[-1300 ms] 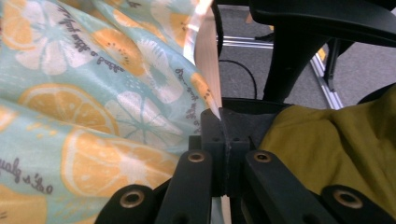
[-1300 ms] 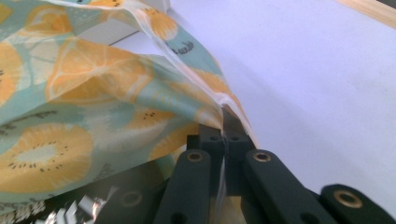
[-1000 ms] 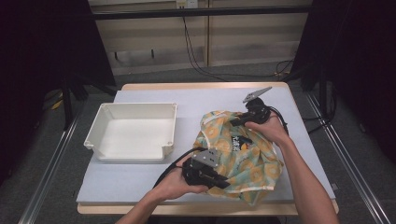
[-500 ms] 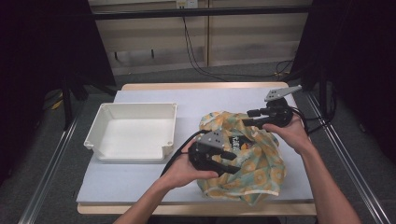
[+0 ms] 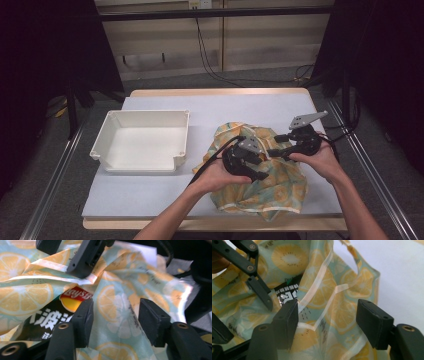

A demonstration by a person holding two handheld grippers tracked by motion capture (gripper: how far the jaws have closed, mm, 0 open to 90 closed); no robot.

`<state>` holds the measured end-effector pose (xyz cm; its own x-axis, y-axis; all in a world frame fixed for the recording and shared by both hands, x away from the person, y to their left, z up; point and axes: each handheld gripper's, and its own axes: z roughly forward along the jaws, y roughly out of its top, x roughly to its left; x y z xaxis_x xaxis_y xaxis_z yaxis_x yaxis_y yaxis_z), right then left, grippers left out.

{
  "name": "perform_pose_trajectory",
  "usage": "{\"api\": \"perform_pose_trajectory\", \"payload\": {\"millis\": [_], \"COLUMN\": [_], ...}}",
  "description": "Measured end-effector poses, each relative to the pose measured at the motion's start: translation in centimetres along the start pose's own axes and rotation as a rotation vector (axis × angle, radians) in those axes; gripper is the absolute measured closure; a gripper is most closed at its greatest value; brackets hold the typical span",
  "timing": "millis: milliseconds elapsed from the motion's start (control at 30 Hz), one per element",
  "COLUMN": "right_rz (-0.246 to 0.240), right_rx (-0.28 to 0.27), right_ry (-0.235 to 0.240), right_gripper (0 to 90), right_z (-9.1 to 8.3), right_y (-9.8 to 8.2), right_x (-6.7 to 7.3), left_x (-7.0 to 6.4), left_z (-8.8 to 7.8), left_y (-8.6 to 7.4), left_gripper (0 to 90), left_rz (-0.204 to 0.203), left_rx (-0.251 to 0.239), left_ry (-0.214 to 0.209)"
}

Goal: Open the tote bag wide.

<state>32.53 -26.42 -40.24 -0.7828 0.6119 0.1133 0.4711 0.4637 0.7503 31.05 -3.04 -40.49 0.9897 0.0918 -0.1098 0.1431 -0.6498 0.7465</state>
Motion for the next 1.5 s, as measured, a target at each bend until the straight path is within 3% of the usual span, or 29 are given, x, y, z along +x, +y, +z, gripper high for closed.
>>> {"api": "perform_pose_trajectory", "payload": {"millis": [33,67,100,133,167,267,333,433,500,567,767,867,900,1000,1033,1067,1133,1200,1300,1333,1433,1500], "right_rz": [-0.005,-0.005,-0.003,-0.005,-0.008,-0.014,-0.021,-0.012,0.011,0.031,0.072,0.117,0.117,0.143,0.145,0.171,0.181,0.175,0.160,0.144,0.130,0.125], "right_rx": [0.005,0.005,0.015,0.020,0.045,0.066,0.090,0.073,0.043,0.025,-0.009,-0.048,-0.048,-0.058,-0.065,-0.081,-0.087,-0.086,-0.083,-0.082,-0.099,-0.116], "right_ry": [-0.005,-0.005,-0.006,-0.003,-0.001,0.012,0.023,0.009,-0.004,-0.039,-0.079,-0.150,-0.150,-0.204,-0.217,-0.228,-0.216,-0.146,-0.121,-0.117,-0.121,-0.131], "right_gripper": [33.2,33.2,33.1,33.2,33.6,39.3,53.8,84.0,89.6,90.0,90.0,90.0,90.0,90.0,90.0,90.0,90.0,88.8,81.3,69.6,57.4,52.5], "right_z": [0.4,0.4,0.8,1.1,1.9,2.6,3.5,3.4,3.1,2.7,2.1,1.8,1.8,1.9,2.0,2.1,2.1,2.6,2.6,2.3,1.2,0.2], "right_y": [-0.1,-0.1,-0.1,-0.1,0.0,0.1,0.1,0.0,-0.1,-0.2,-0.7,-1.3,-1.3,-1.4,-1.4,-1.6,-1.7,-1.8,-1.6,-1.4,-0.9,-0.6], "right_x": [0.0,0.0,0.1,0.1,0.0,0.0,-0.1,-0.5,-1.1,-1.8,-4.0,-5.8,-5.8,-6.7,-7.0,-7.4,-7.5,-7.2,-6.6,-6.0,-5.4,-5.1], "left_x": [0.0,-0.1,-0.2,-0.2,-0.6,-0.9,-1.2,-1.4,-1.5,-1.8,-2.9,-3.9,-3.9,-4.7,-5.0,-5.7,-5.8,-5.2,-4.5,-4.1,-2.9,-2.7], "left_z": [0.2,0.3,0.4,0.5,0.5,0.6,0.5,0.1,0.0,-0.1,-0.4,-0.8,-0.8,-1.0,-1.0,-1.1,-1.2,-2.0,-2.5,-2.7,-3.4,-3.6], "left_y": [-0.1,-0.2,-0.3,-0.4,-0.5,-0.7,-0.9,-1.0,-1.0,-1.0,-1.4,-1.9,-1.9,-2.3,-2.4,-2.5,-2.6,-2.5,-2.4,-2.4,-2.3,-2.3], "left_gripper": [56.2,56.2,67.3,72.2,86.1,90.0,90.0,90.0,90.0,90.0,90.0,90.0,90.0,90.0,90.0,90.0,90.0,90.0,90.0,90.0,83.7,81.1], "left_rz": [0.007,0.011,0.013,0.023,0.029,0.041,0.042,0.045,0.045,0.040,0.053,0.078,0.078,0.082,0.094,0.111,0.112,0.091,0.074,0.064,0.029,0.026], "left_rx": [0.006,0.004,0.005,0.014,0.025,0.038,0.040,0.039,0.041,0.037,0.035,0.032,0.032,0.024,0.029,0.049,0.045,0.007,-0.014,-0.030,-0.085,-0.089], "left_ry": [-0.004,-0.022,-0.030,-0.033,-0.057,-0.060,-0.071,-0.095,-0.104,-0.122,-0.177,-0.212,-0.212,-0.279,-0.284,-0.261,-0.255,-0.248,-0.234,-0.225,-0.195,-0.182]}}
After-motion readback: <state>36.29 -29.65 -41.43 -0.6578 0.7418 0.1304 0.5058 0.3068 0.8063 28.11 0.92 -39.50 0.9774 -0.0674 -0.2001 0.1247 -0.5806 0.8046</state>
